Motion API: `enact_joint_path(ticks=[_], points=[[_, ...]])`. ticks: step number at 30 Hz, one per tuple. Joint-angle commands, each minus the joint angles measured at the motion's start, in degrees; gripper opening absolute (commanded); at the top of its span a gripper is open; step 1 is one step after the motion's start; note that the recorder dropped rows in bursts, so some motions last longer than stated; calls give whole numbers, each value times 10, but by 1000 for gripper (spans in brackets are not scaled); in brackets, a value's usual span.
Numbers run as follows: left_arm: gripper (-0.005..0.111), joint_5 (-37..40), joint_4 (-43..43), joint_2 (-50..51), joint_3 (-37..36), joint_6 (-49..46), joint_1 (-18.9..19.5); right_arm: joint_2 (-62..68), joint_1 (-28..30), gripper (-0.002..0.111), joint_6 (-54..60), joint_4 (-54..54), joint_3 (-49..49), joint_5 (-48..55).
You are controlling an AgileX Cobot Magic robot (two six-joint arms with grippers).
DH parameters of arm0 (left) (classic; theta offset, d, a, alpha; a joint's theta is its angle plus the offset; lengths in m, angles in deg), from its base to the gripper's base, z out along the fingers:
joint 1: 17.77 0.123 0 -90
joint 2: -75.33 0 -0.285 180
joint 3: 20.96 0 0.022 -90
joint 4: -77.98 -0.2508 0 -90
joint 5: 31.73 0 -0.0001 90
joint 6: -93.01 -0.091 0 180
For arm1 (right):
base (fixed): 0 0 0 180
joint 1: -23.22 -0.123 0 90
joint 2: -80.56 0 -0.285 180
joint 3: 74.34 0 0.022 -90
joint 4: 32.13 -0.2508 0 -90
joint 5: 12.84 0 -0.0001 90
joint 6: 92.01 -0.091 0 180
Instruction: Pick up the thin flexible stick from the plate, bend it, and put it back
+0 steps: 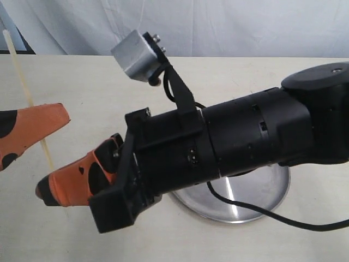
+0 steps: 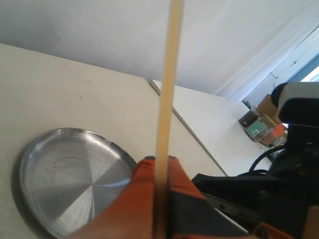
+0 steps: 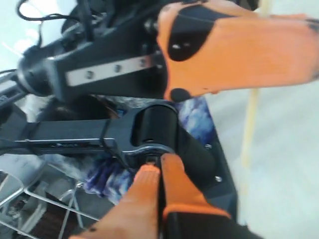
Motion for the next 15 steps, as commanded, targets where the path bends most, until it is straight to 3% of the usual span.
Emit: enact_joint_path(ticks=[1, 6, 8, 13, 15], points=[[0, 15, 12, 1, 0, 3, -1, -3, 1, -1, 3, 49, 4, -38], [0, 16, 12, 1, 0, 3, -1, -3, 1, 0, -2, 57, 4, -55], [0, 17, 12, 1, 0, 3, -1, -3, 1, 8, -2, 57, 4, -60], [0, 24, 12, 1, 0, 3, -1, -3, 1, 54, -2, 55, 4, -82], [0, 28, 12, 1, 0, 19, -1, -2, 1, 62, -3, 52, 4, -96]])
